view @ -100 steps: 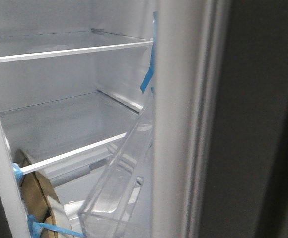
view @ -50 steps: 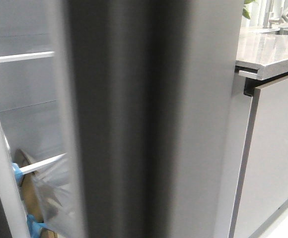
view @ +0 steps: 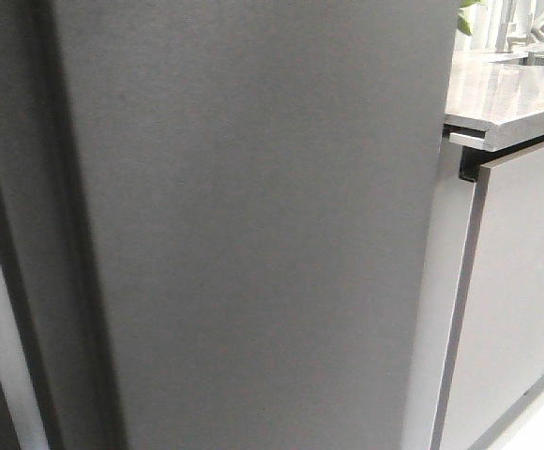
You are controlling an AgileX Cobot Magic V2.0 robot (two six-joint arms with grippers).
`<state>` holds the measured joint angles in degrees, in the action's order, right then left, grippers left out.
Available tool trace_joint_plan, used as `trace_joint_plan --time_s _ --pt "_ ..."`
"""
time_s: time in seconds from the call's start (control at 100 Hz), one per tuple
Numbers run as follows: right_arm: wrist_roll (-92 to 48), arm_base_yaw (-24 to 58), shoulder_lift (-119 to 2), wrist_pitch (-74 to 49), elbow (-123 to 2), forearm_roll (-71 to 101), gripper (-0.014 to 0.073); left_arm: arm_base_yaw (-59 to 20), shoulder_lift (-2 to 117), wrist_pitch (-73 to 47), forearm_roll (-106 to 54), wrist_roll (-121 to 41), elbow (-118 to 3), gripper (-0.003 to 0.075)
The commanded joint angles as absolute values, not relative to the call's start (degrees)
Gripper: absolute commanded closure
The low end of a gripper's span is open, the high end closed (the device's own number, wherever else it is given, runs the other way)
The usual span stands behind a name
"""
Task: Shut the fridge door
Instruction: 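Keep pushing the door with both grippers until it shuts flush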
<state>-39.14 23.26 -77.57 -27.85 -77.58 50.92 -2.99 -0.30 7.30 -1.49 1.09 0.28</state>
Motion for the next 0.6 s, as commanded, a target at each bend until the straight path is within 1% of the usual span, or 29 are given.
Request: trace_joint_plan --time_s 0.0,0.3,0.59 --pt "-40.2 24.1 -80.2 -20.8 -80.9 53.2 0.0638 -2.6 -0.9 11.5 -1.7 1.3 2.3 0.0740" --pt "-41.8 24.1 -87.9 -21.5 -86.2 53.2 0.0638 -2.6 -0.9 11.5 -1.7 1.3 2.3 0.0740" --pt "-41.9 24.1 -88.7 -21.8 -86.5 53.1 0.0638 -2.6 -0.9 11.5 -1.7 1.3 2.3 0.0740"
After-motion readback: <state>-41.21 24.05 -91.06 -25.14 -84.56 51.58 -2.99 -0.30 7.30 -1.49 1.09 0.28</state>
